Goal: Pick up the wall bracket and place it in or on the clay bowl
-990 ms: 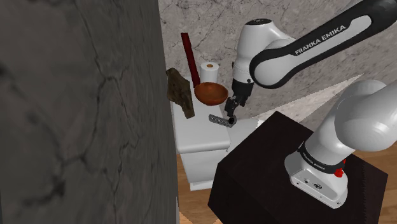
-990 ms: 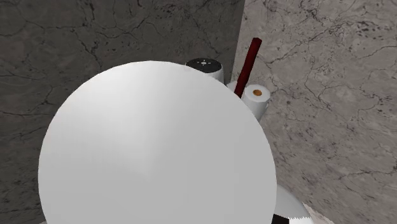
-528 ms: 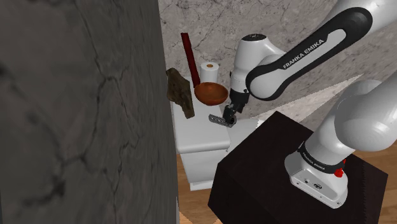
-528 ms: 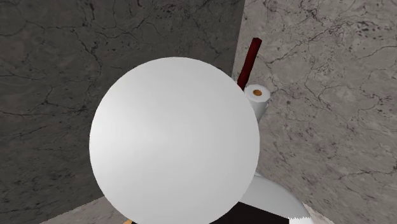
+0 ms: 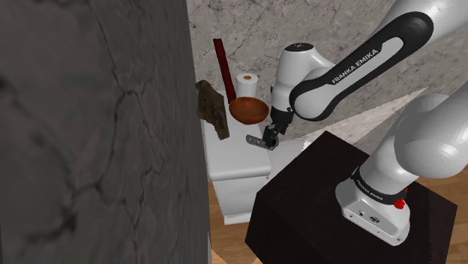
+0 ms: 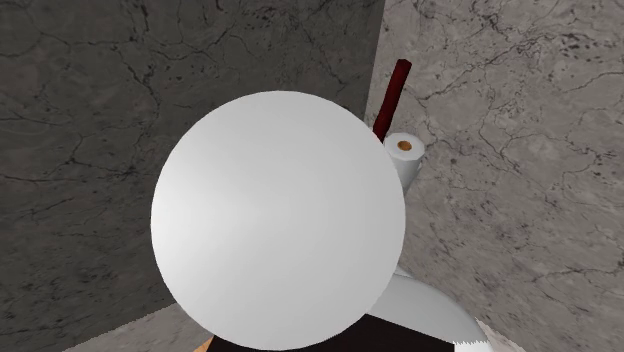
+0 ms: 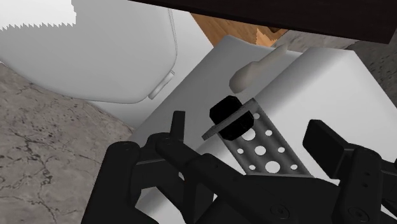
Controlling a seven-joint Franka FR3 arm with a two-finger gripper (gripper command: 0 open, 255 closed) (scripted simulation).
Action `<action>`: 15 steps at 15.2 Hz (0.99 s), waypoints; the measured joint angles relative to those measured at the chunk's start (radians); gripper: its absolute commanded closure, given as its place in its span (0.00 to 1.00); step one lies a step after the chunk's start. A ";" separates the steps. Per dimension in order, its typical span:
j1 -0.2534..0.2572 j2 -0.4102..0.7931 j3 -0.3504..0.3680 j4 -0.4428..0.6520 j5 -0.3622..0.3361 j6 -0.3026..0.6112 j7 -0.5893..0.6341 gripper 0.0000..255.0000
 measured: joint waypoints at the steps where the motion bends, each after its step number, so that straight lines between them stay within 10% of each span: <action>1: 0.000 0.000 0.000 0.000 0.000 0.000 0.000 1.00; 15: 0.006 -0.069 -0.004 0.013 0.005 -0.081 -0.002 1.00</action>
